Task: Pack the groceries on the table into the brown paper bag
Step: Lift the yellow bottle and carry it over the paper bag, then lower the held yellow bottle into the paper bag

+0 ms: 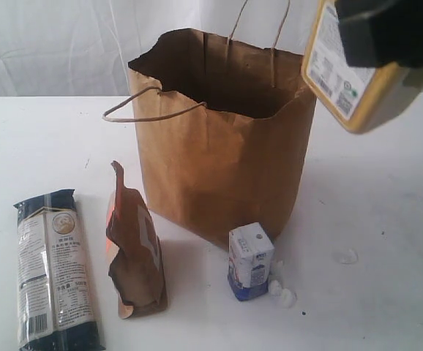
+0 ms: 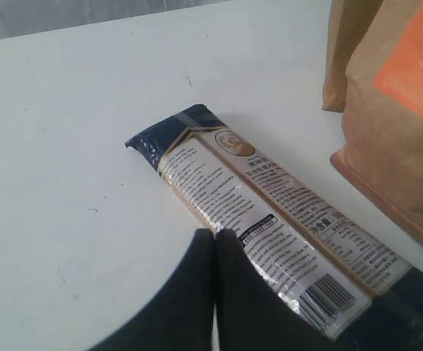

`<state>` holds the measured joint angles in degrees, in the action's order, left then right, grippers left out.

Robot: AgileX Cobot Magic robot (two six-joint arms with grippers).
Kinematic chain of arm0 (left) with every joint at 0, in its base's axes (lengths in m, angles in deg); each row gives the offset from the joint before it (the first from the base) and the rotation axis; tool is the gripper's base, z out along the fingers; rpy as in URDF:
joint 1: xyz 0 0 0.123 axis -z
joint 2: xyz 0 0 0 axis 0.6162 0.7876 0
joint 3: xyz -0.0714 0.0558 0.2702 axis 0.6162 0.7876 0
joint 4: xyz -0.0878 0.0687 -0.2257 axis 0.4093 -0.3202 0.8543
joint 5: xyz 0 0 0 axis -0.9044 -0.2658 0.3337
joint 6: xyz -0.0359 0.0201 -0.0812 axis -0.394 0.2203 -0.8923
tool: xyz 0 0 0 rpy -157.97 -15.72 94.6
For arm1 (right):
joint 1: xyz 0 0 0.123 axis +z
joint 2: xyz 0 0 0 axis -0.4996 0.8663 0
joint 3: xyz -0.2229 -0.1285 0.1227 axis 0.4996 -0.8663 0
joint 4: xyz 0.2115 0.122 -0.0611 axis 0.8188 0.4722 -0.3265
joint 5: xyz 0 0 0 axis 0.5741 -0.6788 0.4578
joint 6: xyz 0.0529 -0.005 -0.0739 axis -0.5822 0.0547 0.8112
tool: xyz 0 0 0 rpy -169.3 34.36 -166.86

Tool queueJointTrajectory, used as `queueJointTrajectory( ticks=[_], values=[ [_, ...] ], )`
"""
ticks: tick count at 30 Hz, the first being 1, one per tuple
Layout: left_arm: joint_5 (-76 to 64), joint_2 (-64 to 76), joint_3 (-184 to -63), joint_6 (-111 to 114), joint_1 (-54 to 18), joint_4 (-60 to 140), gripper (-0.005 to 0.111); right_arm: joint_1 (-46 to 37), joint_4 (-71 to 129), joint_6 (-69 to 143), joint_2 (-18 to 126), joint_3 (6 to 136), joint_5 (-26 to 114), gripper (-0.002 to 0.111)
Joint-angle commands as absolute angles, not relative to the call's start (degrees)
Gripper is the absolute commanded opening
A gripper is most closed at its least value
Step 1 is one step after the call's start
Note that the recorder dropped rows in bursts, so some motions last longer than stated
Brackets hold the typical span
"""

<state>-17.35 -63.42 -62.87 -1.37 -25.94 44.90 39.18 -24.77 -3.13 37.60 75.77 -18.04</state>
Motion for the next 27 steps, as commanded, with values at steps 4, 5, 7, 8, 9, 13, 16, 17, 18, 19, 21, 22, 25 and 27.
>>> queueJointTrajectory(
  ticks=[4,5,7,8,9,13,16,17,18,19,21,22,25,27],
  values=[
    [-17.3,-63.7,-62.6,-1.4,-26.0,45.4,0.000,34.8,-35.4,-2.0,42.5,78.5,-4.8,0.000],
    [-17.3,-63.7,-62.6,-1.4,-26.0,45.4,0.000,33.9,-35.7,-1.5,43.1,78.5,-3.0,0.000],
    [-17.3,-63.7,-62.6,-1.4,-26.0,45.4,0.000,32.2,-36.0,-0.9,44.1,78.5,0.1,0.000],
    [-17.3,-63.7,-62.6,-1.4,-26.0,45.4,0.000,31.2,-36.5,-0.9,44.7,78.5,1.6,0.000],
    [-17.3,-63.7,-62.6,-1.4,-26.0,45.4,0.000,30.1,-36.6,-0.9,45.4,78.5,2.7,0.000],
    [-17.3,-63.7,-62.6,-1.4,-26.0,45.4,0.000,25.5,-36.8,-0.9,48.3,78.8,7.7,0.000],
    [-17.3,-63.7,-62.6,-1.4,-26.0,45.4,0.000,21.2,-35.6,-0.9,50.6,78.8,13.1,0.000],
    [-17.3,-63.7,-62.6,-1.4,-26.0,45.4,0.000,19.9,-34.7,-0.9,51.5,78.8,14.3,0.000],
    [-17.3,-63.7,-62.6,-1.4,-26.0,45.4,0.000,18.6,-33.7,-0.9,52.5,78.8,15.4,0.000],
    [-17.3,-63.7,-62.6,-1.4,-26.0,45.4,0.000,17.5,-33.0,-0.9,53.3,78.8,16.1,0.000],
    [-17.3,-63.7,-62.6,-1.4,-26.0,45.4,0.000,14.8,-31.8,-0.9,55.4,78.8,18.8,0.000],
    [-17.3,-63.7,-62.6,-1.4,-26.0,45.4,0.000,13.4,-31.2,-0.9,56.4,78.8,20.4,0.000],
    [-17.3,-63.7,-62.6,-1.4,-26.0,45.4,0.000,10.3,-27.8,-0.9,59.3,78.8,24.9,0.000],
    [-17.3,-63.7,-62.6,-1.4,-26.0,45.4,0.000,9.3,-26.0,-0.9,61.0,78.8,26.2,0.000]
  ],
)
